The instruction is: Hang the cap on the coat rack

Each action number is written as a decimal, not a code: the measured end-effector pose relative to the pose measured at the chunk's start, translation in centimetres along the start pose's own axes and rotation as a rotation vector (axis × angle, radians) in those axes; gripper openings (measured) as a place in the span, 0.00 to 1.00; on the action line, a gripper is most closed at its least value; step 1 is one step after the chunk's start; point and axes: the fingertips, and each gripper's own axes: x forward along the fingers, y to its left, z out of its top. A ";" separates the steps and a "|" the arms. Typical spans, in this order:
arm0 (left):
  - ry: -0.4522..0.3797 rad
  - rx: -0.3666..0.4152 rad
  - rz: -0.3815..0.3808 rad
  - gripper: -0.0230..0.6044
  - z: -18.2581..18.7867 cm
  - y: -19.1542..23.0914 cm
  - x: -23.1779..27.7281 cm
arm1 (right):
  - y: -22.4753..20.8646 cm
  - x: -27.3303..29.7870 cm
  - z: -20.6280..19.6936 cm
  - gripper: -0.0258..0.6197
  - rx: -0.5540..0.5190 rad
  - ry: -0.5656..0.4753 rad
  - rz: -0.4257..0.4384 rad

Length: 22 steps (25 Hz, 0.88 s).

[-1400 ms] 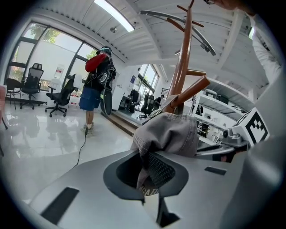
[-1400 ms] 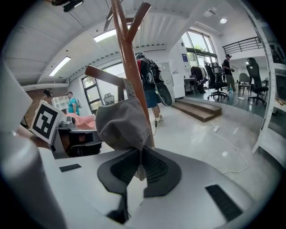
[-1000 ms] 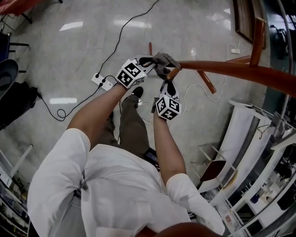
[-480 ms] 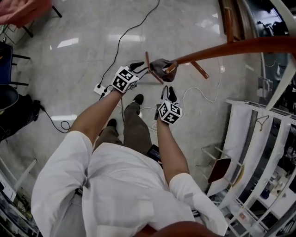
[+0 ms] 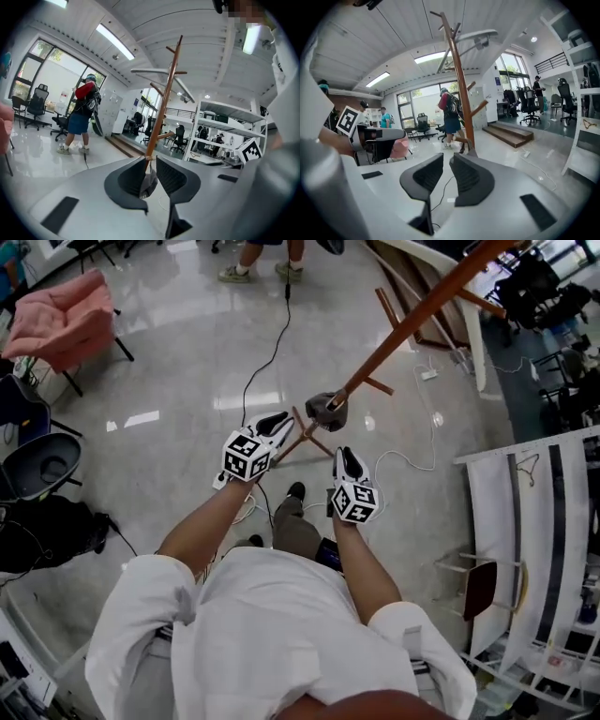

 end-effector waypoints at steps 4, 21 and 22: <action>-0.102 -0.005 -0.024 0.15 5.0 -3.3 -4.2 | 3.1 -4.5 4.2 0.13 -0.020 -0.103 0.012; -0.231 0.001 -0.188 0.07 9.6 -15.7 -16.0 | 9.8 -24.2 12.6 0.09 -0.092 -0.381 0.009; -0.231 0.008 -0.191 0.07 9.5 -16.3 -16.5 | 10.0 -24.8 12.4 0.09 -0.096 -0.381 0.015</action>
